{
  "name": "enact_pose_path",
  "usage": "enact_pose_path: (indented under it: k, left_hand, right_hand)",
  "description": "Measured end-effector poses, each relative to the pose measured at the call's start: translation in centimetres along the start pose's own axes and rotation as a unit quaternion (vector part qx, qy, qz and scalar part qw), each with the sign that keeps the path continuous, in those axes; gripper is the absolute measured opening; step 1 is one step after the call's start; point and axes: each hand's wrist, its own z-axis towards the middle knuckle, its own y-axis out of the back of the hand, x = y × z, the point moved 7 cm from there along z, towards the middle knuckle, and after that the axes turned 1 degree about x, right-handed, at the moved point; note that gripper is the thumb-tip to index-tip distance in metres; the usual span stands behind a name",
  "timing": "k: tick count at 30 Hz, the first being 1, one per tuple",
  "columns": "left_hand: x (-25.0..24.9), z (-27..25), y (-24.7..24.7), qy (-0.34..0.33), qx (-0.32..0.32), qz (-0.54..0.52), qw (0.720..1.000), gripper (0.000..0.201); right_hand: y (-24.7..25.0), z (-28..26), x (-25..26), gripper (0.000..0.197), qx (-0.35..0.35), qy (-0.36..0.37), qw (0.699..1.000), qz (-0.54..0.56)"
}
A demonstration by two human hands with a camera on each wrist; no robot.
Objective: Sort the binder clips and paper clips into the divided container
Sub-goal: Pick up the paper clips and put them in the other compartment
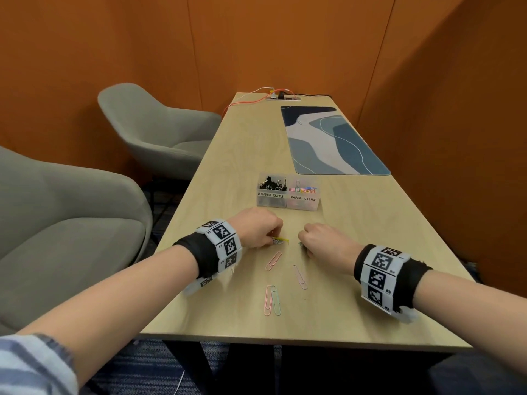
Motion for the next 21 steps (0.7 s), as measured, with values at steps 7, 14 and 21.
enact_pose_path:
  k: [7, 14, 21]
  left_hand:
    - [0.6, 1.0, -0.4, 0.025, 0.034, -0.033, 0.999, 0.023]
    - [0.9, 1.3, -0.5, 0.036, 0.019, -0.063, 0.997, 0.021]
    - [1.8, 1.9, -0.7, 0.055, 0.029, -0.134, 0.989, 0.026]
  right_hand:
    - [1.7, 1.6, -4.6, 0.017, 0.053, -0.064, 0.967, 0.240]
    - [7.6, 6.4, -10.4, 0.027, -0.101, -0.182, 0.921, 0.330]
    - [7.1, 7.6, -11.0, 0.029, -0.140, -0.192, 0.916, 0.323]
